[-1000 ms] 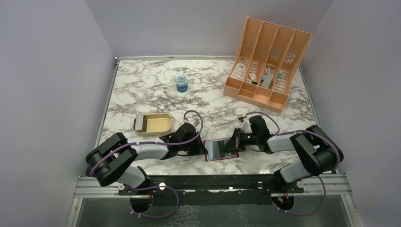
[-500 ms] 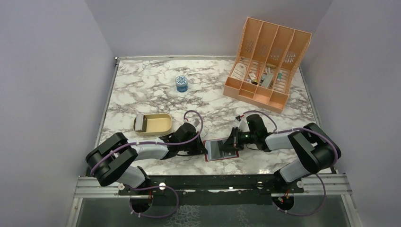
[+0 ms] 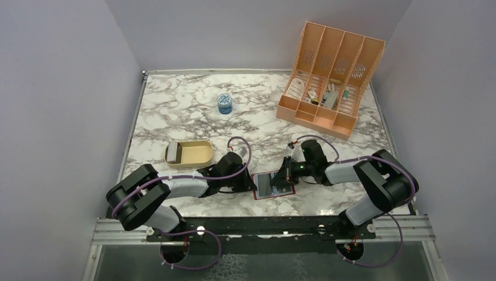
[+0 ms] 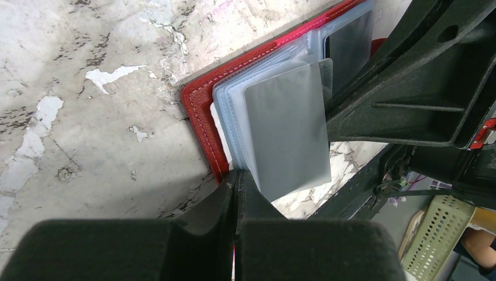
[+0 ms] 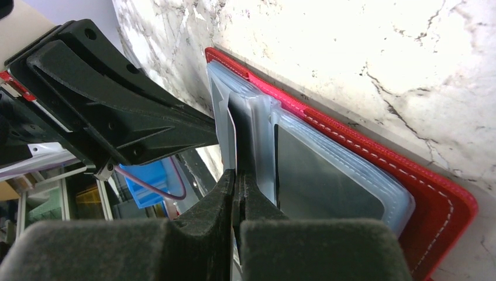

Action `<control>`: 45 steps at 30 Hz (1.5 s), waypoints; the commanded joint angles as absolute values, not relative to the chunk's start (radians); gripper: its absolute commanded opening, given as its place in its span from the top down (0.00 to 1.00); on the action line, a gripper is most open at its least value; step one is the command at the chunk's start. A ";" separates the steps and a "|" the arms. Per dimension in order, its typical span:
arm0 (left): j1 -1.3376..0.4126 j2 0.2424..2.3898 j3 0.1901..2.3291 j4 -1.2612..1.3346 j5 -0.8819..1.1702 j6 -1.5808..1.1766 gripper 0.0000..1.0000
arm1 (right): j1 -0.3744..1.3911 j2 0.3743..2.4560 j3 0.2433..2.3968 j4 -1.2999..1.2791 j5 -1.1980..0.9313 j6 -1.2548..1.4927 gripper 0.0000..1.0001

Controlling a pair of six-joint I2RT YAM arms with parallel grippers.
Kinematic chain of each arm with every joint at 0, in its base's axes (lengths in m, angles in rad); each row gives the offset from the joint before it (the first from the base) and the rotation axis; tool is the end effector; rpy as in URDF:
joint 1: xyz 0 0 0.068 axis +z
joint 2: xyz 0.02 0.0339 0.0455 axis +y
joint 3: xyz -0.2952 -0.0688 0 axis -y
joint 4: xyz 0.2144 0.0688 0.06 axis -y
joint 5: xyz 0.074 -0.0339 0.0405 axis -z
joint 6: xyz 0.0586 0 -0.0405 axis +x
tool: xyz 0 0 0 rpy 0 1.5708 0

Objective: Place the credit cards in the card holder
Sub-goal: Insert the credit card into the card holder.

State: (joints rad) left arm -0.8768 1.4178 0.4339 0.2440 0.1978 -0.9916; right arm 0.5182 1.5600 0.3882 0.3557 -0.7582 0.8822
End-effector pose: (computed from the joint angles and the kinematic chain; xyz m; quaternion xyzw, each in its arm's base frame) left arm 0.1452 -0.1925 0.1713 -0.0124 0.9113 -0.3767 0.1661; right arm 0.1844 0.1515 0.1495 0.0222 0.8741 0.4837 0.0401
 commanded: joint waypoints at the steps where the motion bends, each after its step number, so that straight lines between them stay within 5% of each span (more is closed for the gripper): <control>1: -0.887 1.447 0.433 0.199 0.183 -0.962 0.99 | 0.531 1.576 0.403 0.324 -0.753 0.847 0.99; 24: -0.887 1.416 0.490 0.039 0.076 -0.901 0.99 | 0.531 1.355 0.461 0.020 -0.640 0.721 0.99; 45: -0.888 1.426 0.479 0.061 0.077 -0.888 0.98 | 0.531 1.562 0.556 0.080 -0.677 0.665 0.99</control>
